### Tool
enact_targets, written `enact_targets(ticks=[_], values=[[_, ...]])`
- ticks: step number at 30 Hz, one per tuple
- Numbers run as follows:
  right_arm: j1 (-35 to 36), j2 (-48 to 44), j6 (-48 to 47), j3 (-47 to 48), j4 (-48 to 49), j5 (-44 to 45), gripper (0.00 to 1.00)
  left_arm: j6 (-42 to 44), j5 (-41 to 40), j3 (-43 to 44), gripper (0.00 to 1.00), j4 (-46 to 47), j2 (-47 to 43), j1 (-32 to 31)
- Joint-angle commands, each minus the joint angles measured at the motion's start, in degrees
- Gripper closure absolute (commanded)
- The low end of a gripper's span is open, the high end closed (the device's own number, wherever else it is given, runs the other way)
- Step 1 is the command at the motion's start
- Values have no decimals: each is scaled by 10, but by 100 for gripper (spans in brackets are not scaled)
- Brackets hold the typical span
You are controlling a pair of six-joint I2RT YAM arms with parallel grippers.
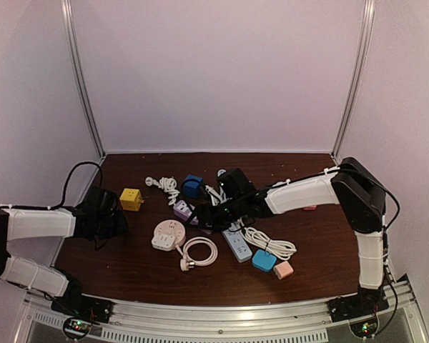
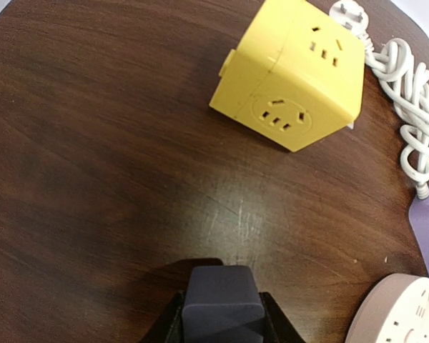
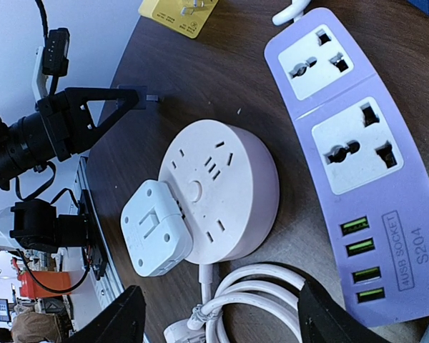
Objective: Pull the plug off the socket
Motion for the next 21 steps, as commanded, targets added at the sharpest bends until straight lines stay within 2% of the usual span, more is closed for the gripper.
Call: enact_targets(ticks=[1,5,12,21], values=[[5,-13,3,3,2,15,26,-33,17,22,67,-24,23,-2],[6,-16,4,0,2,16,26,-49,19,47,63,-54,33,-1],[8,-25,3,-1,1,22,26,-43,18,87,47,-87,63,8],[14,-24,-7,5,-12,32,25,6,17,116,40,-130,29,3]])
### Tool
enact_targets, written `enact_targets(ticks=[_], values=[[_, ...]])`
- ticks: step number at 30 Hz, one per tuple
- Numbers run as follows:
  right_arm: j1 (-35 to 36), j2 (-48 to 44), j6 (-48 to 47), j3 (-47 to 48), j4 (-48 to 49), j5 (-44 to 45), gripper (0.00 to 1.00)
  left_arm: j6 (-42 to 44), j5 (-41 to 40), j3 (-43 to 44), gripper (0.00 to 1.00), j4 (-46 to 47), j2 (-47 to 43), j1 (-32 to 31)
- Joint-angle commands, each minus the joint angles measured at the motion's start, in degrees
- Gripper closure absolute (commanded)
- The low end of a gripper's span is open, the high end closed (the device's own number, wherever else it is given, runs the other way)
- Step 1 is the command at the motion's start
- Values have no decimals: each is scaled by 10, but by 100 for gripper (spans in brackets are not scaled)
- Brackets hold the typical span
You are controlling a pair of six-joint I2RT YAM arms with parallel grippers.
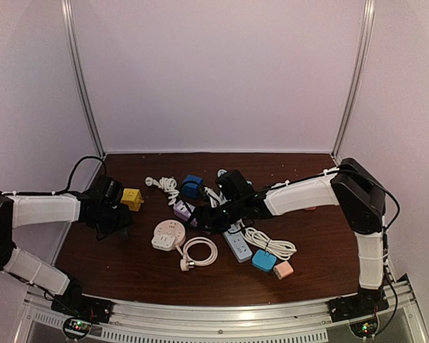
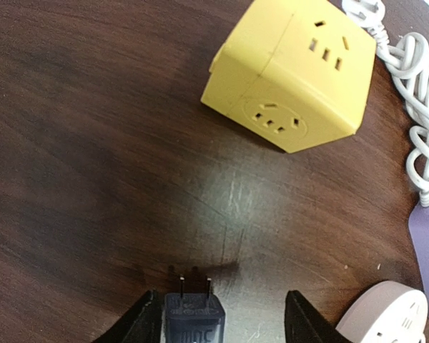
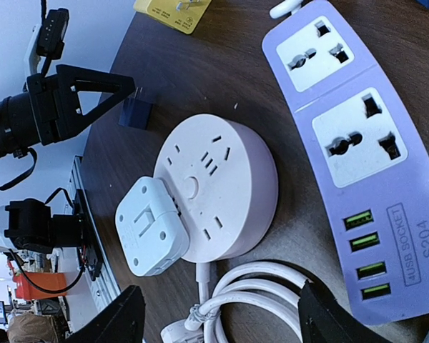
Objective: Pull the plug off the socket
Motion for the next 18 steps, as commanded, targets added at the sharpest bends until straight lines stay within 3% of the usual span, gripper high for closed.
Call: enact_targets(ticks=[1,9,14,18], values=[[7,-22,-7,6,-7,17,25,41,-2,24,40,-36,-40,-7],[14,2,-3,37,-7,11,28,34,46,36,33,-90,-83,-93],[18,20,6,53,1,2,39,-85,130,-28,29,-70,-146,-104],[22,38,7,74,-2,-5,50,-201,162,-104,26,5,-215,-114]])
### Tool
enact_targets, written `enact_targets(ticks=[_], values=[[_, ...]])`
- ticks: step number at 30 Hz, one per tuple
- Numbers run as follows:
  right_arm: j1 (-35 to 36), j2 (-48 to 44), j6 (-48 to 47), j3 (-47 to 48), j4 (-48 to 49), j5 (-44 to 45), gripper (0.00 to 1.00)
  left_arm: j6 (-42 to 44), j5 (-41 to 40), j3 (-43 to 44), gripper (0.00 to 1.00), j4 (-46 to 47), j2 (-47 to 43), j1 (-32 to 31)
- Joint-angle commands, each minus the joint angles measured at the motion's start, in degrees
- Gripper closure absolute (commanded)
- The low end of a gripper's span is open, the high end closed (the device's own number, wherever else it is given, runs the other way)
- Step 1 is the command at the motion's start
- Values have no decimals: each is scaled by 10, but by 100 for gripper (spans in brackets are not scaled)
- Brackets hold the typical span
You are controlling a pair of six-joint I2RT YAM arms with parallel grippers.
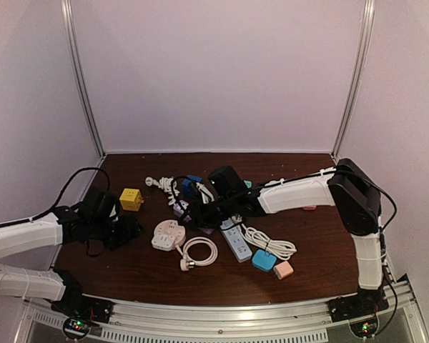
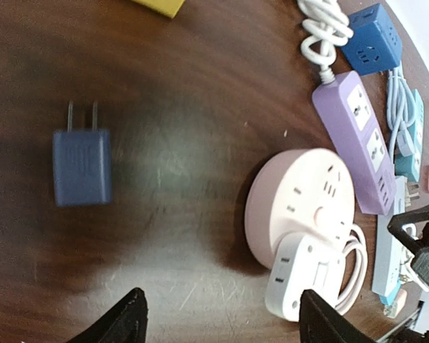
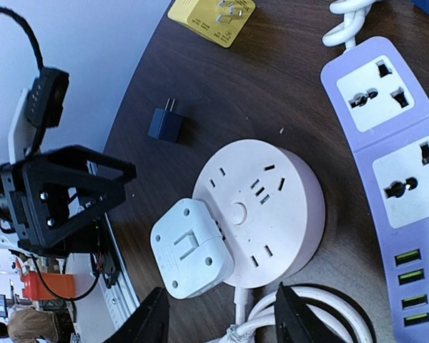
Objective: Pull the plug off the socket
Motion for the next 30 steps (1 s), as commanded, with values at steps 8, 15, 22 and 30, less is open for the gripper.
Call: enact_targets(ticks=[8,15,22,30], values=[[10,30,-1,34,0,-6,54,-332,33,-151,25,225,-65,-77],[11,28,1,25,3,-6,55,-382,10,-192,25,353,-37,-100],[11,32,4,30,4,-9,55,-406,-1,-199,27,446,21,-118],[12,37,1,32,-3,-9,56,-420,5,-202,45,532,85,-118]])
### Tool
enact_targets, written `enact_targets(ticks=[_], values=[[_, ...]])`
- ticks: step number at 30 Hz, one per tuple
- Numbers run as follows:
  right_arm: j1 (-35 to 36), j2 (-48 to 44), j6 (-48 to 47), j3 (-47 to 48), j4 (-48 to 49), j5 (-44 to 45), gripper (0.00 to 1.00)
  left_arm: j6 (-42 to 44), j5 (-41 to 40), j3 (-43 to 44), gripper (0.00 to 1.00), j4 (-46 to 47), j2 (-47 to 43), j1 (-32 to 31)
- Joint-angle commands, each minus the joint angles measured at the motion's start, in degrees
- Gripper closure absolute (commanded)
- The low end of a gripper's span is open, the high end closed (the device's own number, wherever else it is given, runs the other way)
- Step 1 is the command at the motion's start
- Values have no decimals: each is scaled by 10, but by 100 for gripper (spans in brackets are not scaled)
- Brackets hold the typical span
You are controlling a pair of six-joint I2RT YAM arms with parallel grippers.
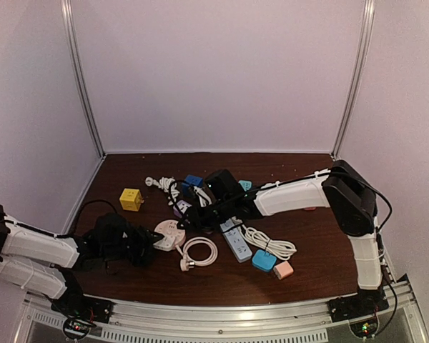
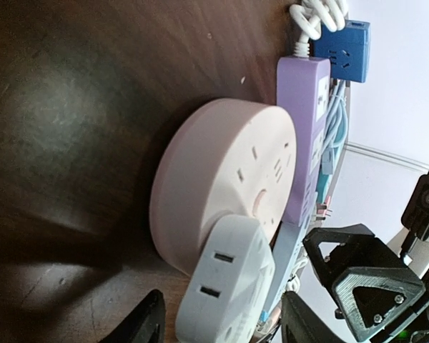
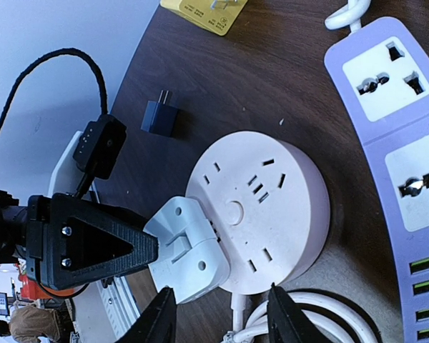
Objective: Pull the plug off the socket
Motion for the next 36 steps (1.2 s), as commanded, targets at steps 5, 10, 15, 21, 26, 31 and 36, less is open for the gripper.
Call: enact_targets(ticks=[5,10,15,21,26,31,36], values=[[6,23,3,26,-2,-4,56,-24,-12,-15,57,94,17,-3],[6,44,15,42,11,-13,60,-23,-3,-16,62,68,9,9],[7,68,20,65,11,-17,66,-3,61,-13,63,62,18,47],[13,92,28,89,8,-22,71,15,100,-4,67,58,20,80],[19,105,35,93,10,-24,74,25,125,20,71,58,34,96],[20,112,38,93,12,-22,74,31,148,49,77,54,67,93],[20,118,41,92,12,-19,77,23,153,57,85,52,72,90]])
